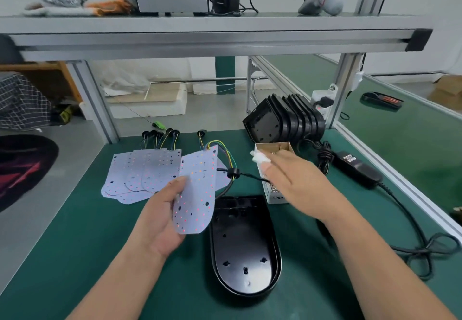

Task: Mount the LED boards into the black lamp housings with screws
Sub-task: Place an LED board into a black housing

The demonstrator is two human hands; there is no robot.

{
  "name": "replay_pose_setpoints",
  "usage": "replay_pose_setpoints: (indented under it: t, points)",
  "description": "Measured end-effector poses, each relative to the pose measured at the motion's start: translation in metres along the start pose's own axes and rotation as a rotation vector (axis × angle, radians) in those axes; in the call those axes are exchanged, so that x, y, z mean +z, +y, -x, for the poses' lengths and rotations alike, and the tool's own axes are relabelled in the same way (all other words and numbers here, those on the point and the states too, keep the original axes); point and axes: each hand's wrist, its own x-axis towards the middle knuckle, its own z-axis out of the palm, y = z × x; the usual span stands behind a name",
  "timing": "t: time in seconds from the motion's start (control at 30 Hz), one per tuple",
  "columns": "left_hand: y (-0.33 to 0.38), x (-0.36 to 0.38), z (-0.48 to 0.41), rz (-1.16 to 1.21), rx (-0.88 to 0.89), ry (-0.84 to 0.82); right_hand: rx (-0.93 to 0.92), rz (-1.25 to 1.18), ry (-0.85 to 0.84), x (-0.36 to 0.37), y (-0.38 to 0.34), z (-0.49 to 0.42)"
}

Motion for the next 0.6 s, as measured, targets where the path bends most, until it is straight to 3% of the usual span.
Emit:
replay_pose_setpoints:
  t: [0.07, 0.13, 0.23, 0.37, 0.6]
  points:
    - [-0.002, 0.001, 0.0, 0.019, 0.01, 0.008, -0.143, 0.189, -0.122, 0.002, -0.015, 0.001]
    - [-0.006, 0.001, -0.001, 0.044, 0.048, 0.031, -0.159, 0.4, -0.237, 0.011, -0.028, 0.001]
    - [-0.01, -0.001, -0.002, 0.048, 0.069, 0.068, -0.24, 0.54, -0.243, 0.026, -0.038, 0.006]
    - [-0.011, 0.001, 0.0, -0.043, 0.058, 0.027, -0.319, 0.584, -0.225, 0.037, -0.038, 0.009]
    - [-0.012, 0.006, 0.008, -0.057, 0.027, -0.015, -0.27, 0.474, -0.19, 0.036, -0.031, 0.002]
